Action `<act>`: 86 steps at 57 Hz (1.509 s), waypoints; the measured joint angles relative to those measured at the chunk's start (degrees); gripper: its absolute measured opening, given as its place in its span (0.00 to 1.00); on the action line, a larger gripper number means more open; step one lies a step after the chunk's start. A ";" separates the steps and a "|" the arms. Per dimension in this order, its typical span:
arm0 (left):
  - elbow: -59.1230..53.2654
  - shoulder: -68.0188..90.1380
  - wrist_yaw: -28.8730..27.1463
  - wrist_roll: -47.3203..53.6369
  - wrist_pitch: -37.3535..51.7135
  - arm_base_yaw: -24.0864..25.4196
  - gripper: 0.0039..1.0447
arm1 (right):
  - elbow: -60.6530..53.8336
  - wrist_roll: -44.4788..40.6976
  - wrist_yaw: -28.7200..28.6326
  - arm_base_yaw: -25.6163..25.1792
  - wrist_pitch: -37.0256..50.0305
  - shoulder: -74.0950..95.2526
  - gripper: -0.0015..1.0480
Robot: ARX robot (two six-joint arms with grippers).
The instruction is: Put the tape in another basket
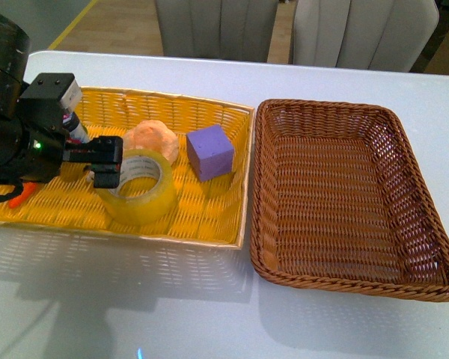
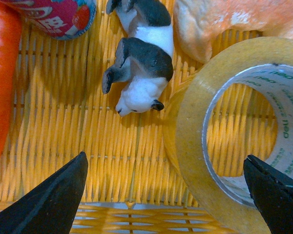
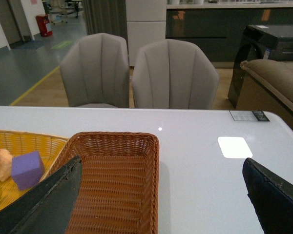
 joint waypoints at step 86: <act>9.01 -8.35 -1.03 -5.99 -6.08 -9.79 0.15 | 0.00 0.00 0.02 0.00 0.00 0.00 0.91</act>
